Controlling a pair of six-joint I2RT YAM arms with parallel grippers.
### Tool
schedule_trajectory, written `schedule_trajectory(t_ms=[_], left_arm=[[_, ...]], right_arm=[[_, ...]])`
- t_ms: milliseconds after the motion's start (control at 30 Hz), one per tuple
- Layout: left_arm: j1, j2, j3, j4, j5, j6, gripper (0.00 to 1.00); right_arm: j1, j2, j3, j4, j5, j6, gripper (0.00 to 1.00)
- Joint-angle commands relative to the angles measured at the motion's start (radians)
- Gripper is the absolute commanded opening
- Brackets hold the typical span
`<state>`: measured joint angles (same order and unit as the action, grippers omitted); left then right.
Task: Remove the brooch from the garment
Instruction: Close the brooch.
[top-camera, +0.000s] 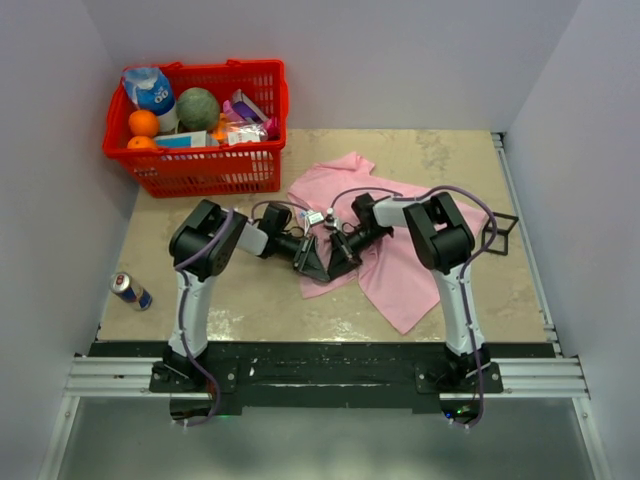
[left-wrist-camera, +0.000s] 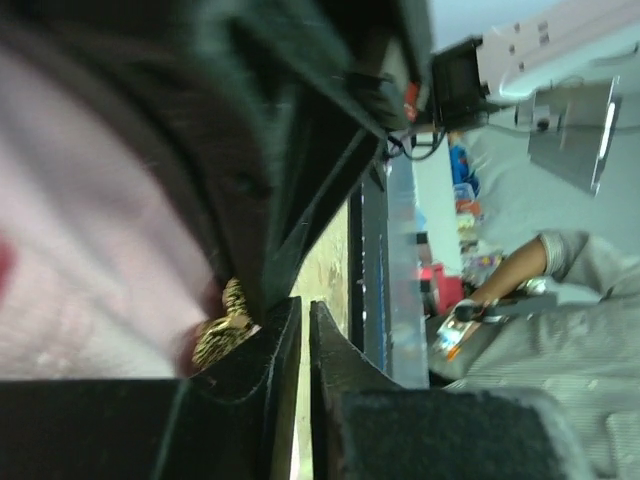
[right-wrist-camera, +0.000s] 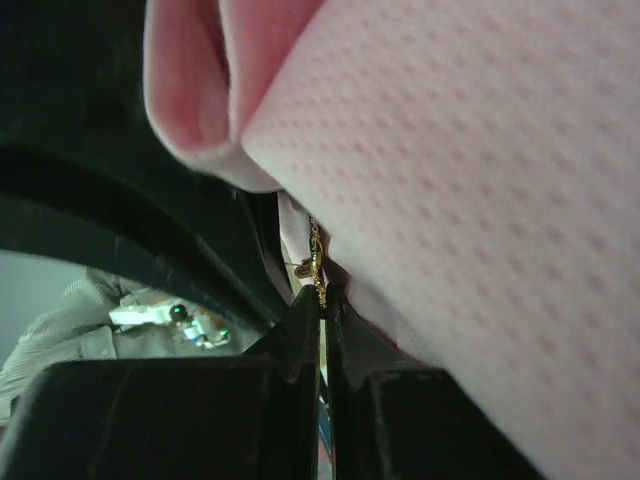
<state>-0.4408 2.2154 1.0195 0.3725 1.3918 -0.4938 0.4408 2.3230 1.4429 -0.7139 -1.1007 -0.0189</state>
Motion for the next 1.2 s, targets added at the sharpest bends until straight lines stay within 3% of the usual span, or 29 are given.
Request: schedule_trajectory(t_ms=[0, 33, 67, 100, 133, 167, 233, 300, 533, 600, 633, 700, 733, 900, 1167], left_arm=[[-0.035, -0.109, 0.037, -0.316, 0.05, 0.464, 0.2], [-0.021, -0.135, 0.154, -0.721, 0.049, 0.638, 0.22], [-0.016, -0.157, 0.227, -0.929, 0.038, 0.966, 0.25], [-0.009, -0.155, 0.369, -1.113, 0.023, 1.104, 0.27], [0.023, -0.152, 0.428, -1.408, 0.019, 1.217, 0.32], [0.049, -0.146, 0.477, -1.525, 0.029, 1.373, 0.41], [0.149, -0.155, 0.539, -1.677, 0.065, 1.425, 0.5], [0.203, -0.241, 0.477, -1.585, 0.027, 1.278, 0.64], [0.238, -0.541, 0.156, -0.922, -0.334, 0.74, 0.64], [0.228, -0.646, 0.029, -0.771, -0.367, 0.612, 0.74], [0.205, -0.672, 0.001, -0.749, -0.391, 0.583, 0.83], [0.189, -0.697, -0.031, -0.727, -0.355, 0.535, 0.85], [0.179, -0.695, -0.033, -0.715, -0.314, 0.508, 0.99], [0.152, -0.681, 0.007, -0.591, -0.295, 0.442, 0.99], [0.145, -0.585, 0.212, -0.675, -0.214, 0.535, 0.99]], right_arm=[[0.036, 0.121, -0.007, 0.036, 0.251, 0.025, 0.0], [0.036, 0.119, -0.01, 0.036, 0.251, 0.024, 0.0], [0.036, 0.119, -0.01, 0.037, 0.252, 0.025, 0.0], [0.038, 0.116, -0.013, 0.037, 0.254, 0.024, 0.0], [0.036, 0.116, -0.015, 0.037, 0.252, 0.025, 0.0], [0.036, 0.115, -0.016, 0.039, 0.249, 0.024, 0.0], [0.036, 0.105, -0.018, 0.041, 0.246, 0.025, 0.0], [0.035, 0.089, -0.019, 0.034, 0.237, -0.007, 0.0], [0.029, -0.013, -0.042, 0.025, 0.202, -0.022, 0.0], [0.024, -0.052, -0.049, 0.018, 0.177, -0.047, 0.0], [0.022, -0.074, -0.05, 0.013, 0.164, -0.056, 0.0], [0.021, -0.143, -0.049, -0.008, 0.148, -0.093, 0.0], [0.021, -0.168, -0.052, -0.015, 0.134, -0.108, 0.0], [0.001, -0.359, -0.023, -0.085, 0.058, -0.216, 0.0], [-0.024, -0.441, 0.14, -0.168, -0.059, -0.279, 0.0]])
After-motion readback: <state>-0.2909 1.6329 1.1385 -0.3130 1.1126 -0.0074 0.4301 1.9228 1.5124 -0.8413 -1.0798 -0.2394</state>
